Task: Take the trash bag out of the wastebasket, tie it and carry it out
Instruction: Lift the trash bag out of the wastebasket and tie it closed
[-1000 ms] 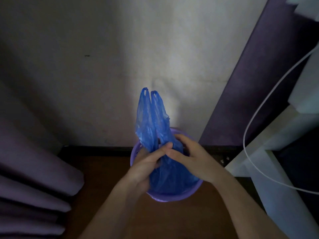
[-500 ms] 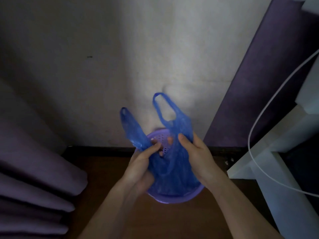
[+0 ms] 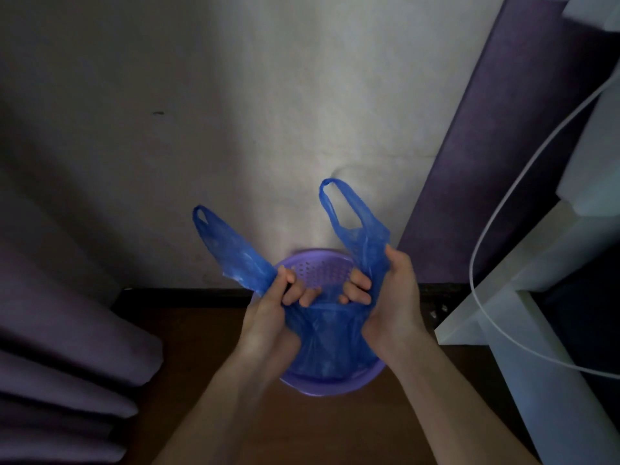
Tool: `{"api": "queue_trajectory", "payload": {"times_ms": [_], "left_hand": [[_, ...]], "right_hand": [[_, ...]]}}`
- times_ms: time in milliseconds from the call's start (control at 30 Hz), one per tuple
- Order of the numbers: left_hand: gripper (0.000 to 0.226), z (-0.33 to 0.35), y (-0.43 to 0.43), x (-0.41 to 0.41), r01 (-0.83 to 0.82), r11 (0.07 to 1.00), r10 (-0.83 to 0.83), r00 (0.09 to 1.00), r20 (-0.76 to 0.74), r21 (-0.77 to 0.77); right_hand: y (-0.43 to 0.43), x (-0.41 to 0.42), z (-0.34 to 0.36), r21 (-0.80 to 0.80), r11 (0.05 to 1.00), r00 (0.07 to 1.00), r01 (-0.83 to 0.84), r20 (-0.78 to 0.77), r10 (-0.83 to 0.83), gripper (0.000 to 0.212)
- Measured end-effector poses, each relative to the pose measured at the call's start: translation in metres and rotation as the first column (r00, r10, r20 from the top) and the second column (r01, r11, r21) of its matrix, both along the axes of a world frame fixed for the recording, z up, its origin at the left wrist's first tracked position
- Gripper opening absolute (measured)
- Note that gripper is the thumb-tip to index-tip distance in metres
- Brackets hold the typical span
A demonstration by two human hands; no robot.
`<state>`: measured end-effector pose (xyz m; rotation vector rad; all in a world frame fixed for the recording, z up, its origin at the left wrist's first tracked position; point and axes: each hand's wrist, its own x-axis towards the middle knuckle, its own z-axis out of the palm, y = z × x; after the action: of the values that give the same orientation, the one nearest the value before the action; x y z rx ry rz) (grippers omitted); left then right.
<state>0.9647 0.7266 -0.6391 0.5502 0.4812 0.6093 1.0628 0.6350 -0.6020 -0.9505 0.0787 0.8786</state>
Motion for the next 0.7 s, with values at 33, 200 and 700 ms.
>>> {"api": "queue_trajectory", "payload": {"times_ms": [33, 200, 700], "left_hand": [[0.028, 0.001, -0.001, 0.000, -0.021, 0.995, 0.024, 0.999, -0.037, 0.096], [0.015, 0.005, 0.000, -0.017, 0.164, 0.398, 0.139, 0.962, -0.236, 0.903], [0.035, -0.001, 0.037, -0.033, 0.617, 0.008, 0.078, 0.784, -0.616, 0.787]], "right_hand": [[0.001, -0.002, -0.001, -0.018, 1.000, 1.000, -0.001, 0.009, 0.001, 0.033], [-0.001, -0.004, -0.008, -0.268, 0.958, 0.964, -0.104, 0.208, 0.163, 0.015], [-0.020, 0.000, -0.004, -0.507, 0.786, 0.693, -0.354, 0.422, 0.585, 0.023]]}}
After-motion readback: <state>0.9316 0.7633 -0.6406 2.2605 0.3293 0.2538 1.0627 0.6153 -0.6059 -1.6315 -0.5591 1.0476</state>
